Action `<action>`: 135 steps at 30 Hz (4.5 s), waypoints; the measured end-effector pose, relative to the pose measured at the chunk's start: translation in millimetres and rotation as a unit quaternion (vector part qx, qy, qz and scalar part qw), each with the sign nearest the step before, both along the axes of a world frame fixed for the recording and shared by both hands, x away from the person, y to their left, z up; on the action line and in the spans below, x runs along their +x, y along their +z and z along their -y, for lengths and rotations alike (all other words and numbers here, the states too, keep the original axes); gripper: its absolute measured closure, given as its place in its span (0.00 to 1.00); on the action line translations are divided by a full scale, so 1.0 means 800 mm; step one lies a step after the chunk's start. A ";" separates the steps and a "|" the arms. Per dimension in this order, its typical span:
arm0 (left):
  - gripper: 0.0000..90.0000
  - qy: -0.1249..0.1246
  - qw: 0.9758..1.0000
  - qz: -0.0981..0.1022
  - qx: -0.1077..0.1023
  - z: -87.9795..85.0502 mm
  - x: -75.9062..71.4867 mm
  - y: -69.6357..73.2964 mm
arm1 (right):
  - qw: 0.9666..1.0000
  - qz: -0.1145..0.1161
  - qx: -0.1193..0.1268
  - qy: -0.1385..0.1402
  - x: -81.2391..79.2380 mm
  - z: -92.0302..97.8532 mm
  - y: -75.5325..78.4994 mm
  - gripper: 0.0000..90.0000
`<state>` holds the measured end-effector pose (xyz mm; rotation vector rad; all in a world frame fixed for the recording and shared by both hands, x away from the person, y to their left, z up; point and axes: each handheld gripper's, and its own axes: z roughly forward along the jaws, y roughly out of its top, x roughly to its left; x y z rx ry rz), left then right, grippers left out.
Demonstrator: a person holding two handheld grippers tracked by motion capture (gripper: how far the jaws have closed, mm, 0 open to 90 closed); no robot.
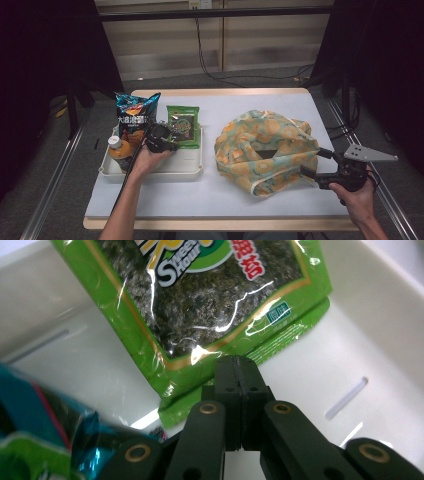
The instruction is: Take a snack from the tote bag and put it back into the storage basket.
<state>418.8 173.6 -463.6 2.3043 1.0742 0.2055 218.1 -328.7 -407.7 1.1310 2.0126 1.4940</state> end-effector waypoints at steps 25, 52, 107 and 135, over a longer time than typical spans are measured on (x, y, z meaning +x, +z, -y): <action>0.85 0.019 0.999 0.018 -0.019 0.012 0.017 -0.001 | 1.000 0.002 -0.001 -0.002 -0.001 0.001 0.000 0.13; 0.77 -0.128 0.979 0.104 -0.124 0.073 -0.102 0.071 | 0.999 0.037 0.014 0.003 -0.012 -0.001 0.051 0.48; 1.00 -0.243 0.969 0.023 -0.031 0.143 -0.130 -0.010 | 0.992 -0.089 -0.085 0.035 0.070 -0.057 -0.045 0.41; 0.70 -0.204 0.960 0.087 -0.174 0.140 -0.122 0.061 | 0.990 -0.070 -0.069 0.097 0.095 -0.091 -0.017 0.62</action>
